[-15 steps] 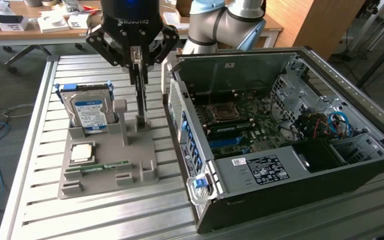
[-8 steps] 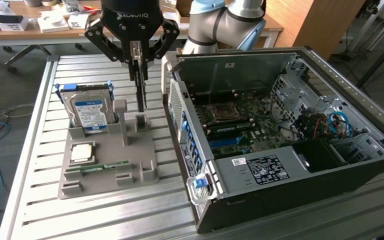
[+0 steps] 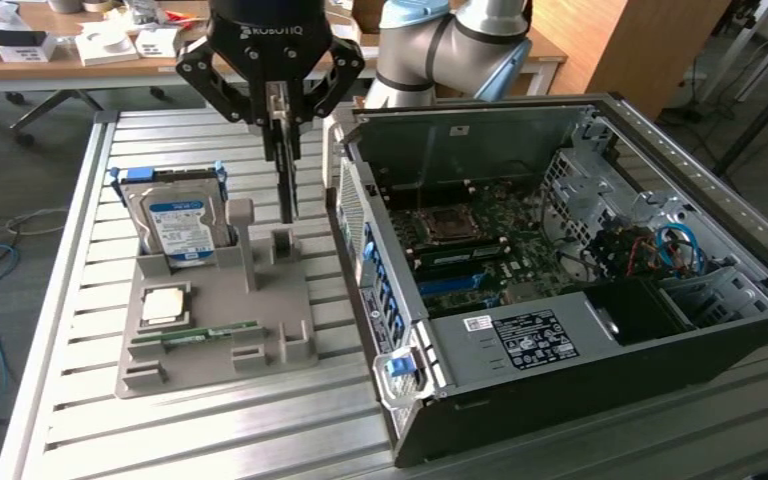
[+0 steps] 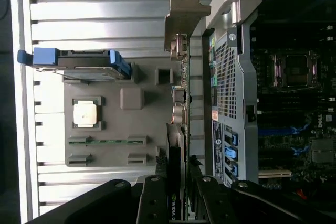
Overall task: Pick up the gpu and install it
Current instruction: 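Pick up the gpu and move the gpu toward the slot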
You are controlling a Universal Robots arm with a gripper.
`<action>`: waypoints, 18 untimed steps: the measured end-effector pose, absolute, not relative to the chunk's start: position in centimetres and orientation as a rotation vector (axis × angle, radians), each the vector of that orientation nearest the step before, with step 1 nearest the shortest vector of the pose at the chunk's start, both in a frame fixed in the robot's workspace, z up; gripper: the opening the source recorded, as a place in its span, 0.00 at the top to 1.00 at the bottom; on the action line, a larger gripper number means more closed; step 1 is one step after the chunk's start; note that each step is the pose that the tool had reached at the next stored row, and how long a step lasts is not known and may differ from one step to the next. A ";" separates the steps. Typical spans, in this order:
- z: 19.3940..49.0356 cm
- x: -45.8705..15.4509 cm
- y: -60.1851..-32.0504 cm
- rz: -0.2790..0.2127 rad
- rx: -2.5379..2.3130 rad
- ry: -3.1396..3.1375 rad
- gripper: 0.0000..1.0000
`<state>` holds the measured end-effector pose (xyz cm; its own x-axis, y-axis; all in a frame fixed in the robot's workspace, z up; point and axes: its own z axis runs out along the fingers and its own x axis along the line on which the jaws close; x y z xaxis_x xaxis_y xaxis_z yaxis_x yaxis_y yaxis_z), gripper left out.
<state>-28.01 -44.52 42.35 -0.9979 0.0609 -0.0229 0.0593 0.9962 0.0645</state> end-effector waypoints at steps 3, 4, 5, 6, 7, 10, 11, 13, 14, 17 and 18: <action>42.3 -27.5 -44.5 0.100 0.094 3.114 0.74; 42.3 -26.9 -44.5 0.099 0.094 3.114 0.74; 42.3 -25.7 -44.5 0.100 0.094 3.114 0.74; 42.3 -25.1 -44.5 0.100 0.094 3.114 0.74; 42.3 -24.2 -44.5 0.100 0.094 3.114 0.74; 42.4 -23.5 -44.5 0.099 0.094 3.114 0.74; 42.3 -23.3 -44.5 0.100 0.094 3.114 0.74; 42.3 -22.8 -44.5 0.100 0.094 3.114 0.74; 42.4 -22.6 -44.5 0.099 0.094 3.114 0.74; 42.4 -21.9 -44.5 0.099 0.094 3.114 0.74; 42.4 -21.7 -44.5 0.099 0.094 3.114 0.74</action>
<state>-21.66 -44.52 42.35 -0.9979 0.0610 -0.0228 0.0594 0.9962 0.0644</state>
